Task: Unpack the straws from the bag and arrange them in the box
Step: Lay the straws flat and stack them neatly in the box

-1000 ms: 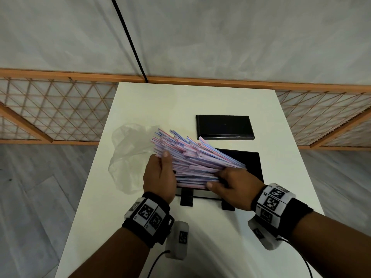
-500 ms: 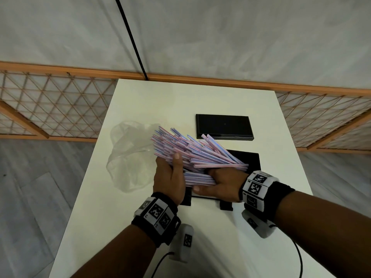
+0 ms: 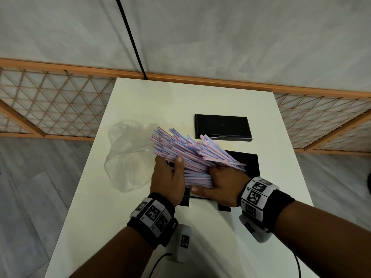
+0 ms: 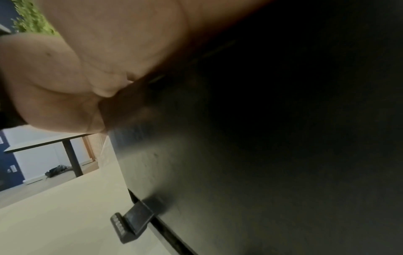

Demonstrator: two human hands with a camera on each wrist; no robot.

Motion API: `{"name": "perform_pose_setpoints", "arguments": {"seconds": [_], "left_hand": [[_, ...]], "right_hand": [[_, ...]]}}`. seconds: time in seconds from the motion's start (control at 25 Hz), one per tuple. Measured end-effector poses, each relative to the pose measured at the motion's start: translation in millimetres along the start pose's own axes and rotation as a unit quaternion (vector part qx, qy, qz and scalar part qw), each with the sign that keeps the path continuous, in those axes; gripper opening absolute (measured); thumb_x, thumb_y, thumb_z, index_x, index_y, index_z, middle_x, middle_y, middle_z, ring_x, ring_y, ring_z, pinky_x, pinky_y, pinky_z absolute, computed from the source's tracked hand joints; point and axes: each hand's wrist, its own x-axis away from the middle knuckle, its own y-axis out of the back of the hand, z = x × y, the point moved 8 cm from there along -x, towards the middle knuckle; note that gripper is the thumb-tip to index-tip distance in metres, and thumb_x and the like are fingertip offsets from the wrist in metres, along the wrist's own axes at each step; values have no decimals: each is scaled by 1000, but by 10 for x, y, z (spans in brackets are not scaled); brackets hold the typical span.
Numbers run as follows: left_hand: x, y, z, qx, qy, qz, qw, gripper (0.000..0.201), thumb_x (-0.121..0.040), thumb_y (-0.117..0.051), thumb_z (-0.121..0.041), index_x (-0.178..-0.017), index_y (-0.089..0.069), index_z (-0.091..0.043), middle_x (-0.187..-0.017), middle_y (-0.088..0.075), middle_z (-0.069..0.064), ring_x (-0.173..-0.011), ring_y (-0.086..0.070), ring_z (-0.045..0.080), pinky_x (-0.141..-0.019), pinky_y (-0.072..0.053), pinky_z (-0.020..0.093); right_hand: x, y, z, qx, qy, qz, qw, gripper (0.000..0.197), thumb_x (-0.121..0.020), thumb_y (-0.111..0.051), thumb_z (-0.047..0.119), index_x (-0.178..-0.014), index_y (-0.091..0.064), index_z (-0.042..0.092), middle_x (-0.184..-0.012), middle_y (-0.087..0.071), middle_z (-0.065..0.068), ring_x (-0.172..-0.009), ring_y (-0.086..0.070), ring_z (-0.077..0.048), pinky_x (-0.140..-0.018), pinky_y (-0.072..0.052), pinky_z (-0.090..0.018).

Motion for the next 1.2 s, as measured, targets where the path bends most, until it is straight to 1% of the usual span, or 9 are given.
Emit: {"name": "perform_pose_setpoints", "arguments": {"seconds": [0.08,0.16,0.32,0.48,0.6,0.68,0.88,1.04,1.2], "left_hand": [[-4,28,52,3,25,-1,1000,38,-100,-51,-33,-136,-45,-20,-119,-56,-9,-106,-53,9,-85,-33,15],[-21,51,102,6,36,-2,999,38,-101,-50,-35,-137,-47,-22,-118,-58,-11,-105,-53,9,-89,-34,20],[-17,9,117,31,44,2,999,43,-100,-45,-47,-134,-51,-23,-113,-60,-11,-106,-54,11,-91,-35,24],[-24,10,104,61,40,-12,997,57,-87,-41,-56,-135,-48,-26,-114,-59,-12,-109,-55,11,-95,-37,26],[-71,73,125,79,33,-43,995,61,-87,-43,-60,-136,-50,-24,-117,-61,-10,-112,-56,13,-96,-39,27],[-96,135,131,99,41,-76,991,57,-85,-47,-61,-127,-56,-25,-117,-65,-7,-112,-60,17,-100,-46,36],[-148,312,103,176,40,-146,973,27,-92,-63,-34,-110,-58,-14,-96,-68,-8,-87,-65,11,-94,-54,49],[-156,295,148,176,63,-134,973,38,-92,-56,-50,-82,-66,-14,-77,-67,-5,-74,-59,14,-80,-53,41],[-148,201,184,177,92,-89,976,48,-85,-49,-64,-78,-73,-24,-81,-75,-2,-81,-67,20,-86,-55,45]], "right_hand": [[39,23,-17,-40,17,-13,999,83,-81,-29,86,-134,-50,26,-124,-63,1,-119,-56,-18,-102,-42,-29],[72,61,-96,-83,9,-23,996,71,-83,-34,81,-125,-56,28,-106,-63,11,-102,-57,-8,-86,-42,-20],[35,-20,-49,-115,40,3,993,82,-78,-33,85,-140,-47,33,-136,-59,8,-128,-51,-13,-109,-38,-29],[-39,89,100,-153,89,3,984,69,-88,-45,71,-147,-36,37,-143,-39,23,-133,-28,5,-115,-17,-19],[-102,50,78,-131,53,53,989,73,-79,-49,79,-139,-48,37,-136,-52,18,-128,-44,-3,-112,-30,-25],[-155,15,89,-121,38,67,990,75,-73,-50,84,-132,-53,37,-131,-59,13,-123,-51,-10,-107,-36,-27],[-168,15,163,-119,68,47,989,87,-70,-52,86,-144,-35,44,-149,-44,16,-139,-35,-8,-118,-27,-32],[-162,28,174,-121,58,36,990,84,-69,-54,84,-140,-42,40,-141,-50,14,-132,-42,-11,-114,-31,-31],[-120,99,181,-117,56,14,991,86,-69,-58,83,-140,-43,36,-139,-51,12,-130,-45,-12,-111,-33,-27]]}}
